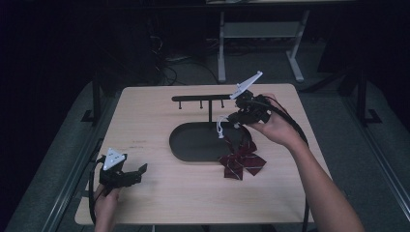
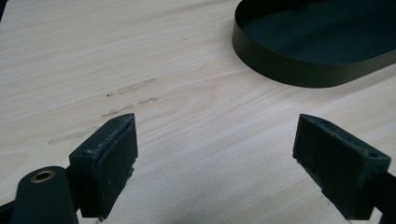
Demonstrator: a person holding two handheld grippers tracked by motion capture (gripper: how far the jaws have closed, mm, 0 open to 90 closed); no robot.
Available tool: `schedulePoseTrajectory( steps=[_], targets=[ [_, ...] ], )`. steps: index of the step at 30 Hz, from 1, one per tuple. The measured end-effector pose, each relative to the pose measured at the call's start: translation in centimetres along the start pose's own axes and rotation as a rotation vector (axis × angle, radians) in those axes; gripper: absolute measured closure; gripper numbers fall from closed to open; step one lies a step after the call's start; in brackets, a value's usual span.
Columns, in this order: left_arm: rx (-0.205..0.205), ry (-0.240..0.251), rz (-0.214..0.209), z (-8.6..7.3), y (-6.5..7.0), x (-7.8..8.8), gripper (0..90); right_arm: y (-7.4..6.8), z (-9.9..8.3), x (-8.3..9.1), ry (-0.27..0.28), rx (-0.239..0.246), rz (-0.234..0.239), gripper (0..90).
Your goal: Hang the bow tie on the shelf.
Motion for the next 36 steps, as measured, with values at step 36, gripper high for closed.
schedulePoseTrajectory(
  steps=[36],
  targets=[
    [0.002, 0.006, -0.005, 0.1, 0.0, -0.1, 13.5, 2.2, 3.2, -0.4, -0.027, -0.011, -0.027, 87.1]
  ],
)
Point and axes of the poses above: each handheld gripper's, and its own axes: x roughly backward along the jaws, z roughly out of its top, y roughly to its right, the point moved 10 cm from there along -x, roughly forward along the jaws
